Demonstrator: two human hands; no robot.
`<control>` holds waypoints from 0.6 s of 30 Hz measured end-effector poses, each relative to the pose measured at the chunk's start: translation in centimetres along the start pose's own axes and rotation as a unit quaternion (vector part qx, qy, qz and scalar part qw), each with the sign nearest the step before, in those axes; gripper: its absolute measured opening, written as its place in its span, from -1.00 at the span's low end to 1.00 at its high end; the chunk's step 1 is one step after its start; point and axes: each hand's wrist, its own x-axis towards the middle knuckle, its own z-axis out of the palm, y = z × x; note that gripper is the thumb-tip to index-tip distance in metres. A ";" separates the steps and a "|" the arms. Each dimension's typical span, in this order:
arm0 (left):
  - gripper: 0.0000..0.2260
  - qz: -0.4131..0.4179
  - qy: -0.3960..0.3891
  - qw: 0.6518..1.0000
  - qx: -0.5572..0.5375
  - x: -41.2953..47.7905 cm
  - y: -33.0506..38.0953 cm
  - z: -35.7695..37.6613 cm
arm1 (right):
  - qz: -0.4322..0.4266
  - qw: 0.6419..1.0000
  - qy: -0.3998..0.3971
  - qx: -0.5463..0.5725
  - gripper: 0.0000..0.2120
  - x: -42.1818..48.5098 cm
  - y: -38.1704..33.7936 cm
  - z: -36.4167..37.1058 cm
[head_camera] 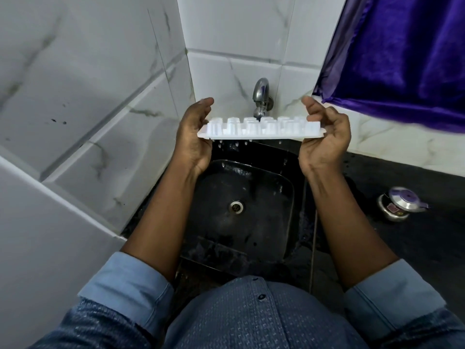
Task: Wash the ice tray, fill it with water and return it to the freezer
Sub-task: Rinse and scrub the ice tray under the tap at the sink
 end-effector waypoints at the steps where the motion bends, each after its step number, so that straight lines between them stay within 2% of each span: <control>1: -0.71 -0.022 -0.015 1.000 0.001 -0.3 -0.1 -0.1 | 0.025 1.000 0.009 0.006 -0.65 0.2 0.0 -0.3; 3: -0.64 -0.061 -0.059 0.996 -0.017 -0.7 0.0 -0.3 | 0.063 0.998 0.005 -0.018 -0.72 0.6 0.1 -0.8; 5: -0.56 -0.082 -0.078 0.994 -0.014 -0.8 0.4 -0.8 | 0.079 0.994 -0.026 -0.075 -0.88 0.9 0.0 -1.0; 9: -0.67 -0.119 -0.106 0.987 -0.020 -0.4 0.7 -2.2 | 0.155 0.975 -0.091 -0.132 -0.51 0.9 -1.1 -1.7; 11: -0.53 -0.145 -0.110 0.983 -0.032 0.1 0.6 -3.0 | 0.196 0.962 -0.095 -0.163 -0.42 0.8 -1.0 -2.0; 13: -0.38 -0.159 -0.078 0.984 -0.004 0.4 0.4 -3.3 | 0.224 0.951 -0.077 -0.199 -0.38 0.7 -0.8 -2.0; 16: -0.15 -0.170 -0.057 0.982 0.050 0.3 -0.4 -3.1 | 0.222 0.927 -0.072 -0.293 -0.25 0.7 0.0 -2.7; 18: -0.21 -0.167 -0.031 0.985 0.018 0.0 -1.0 -3.0 | 0.211 0.910 -0.074 -0.348 -0.14 0.4 0.4 -2.9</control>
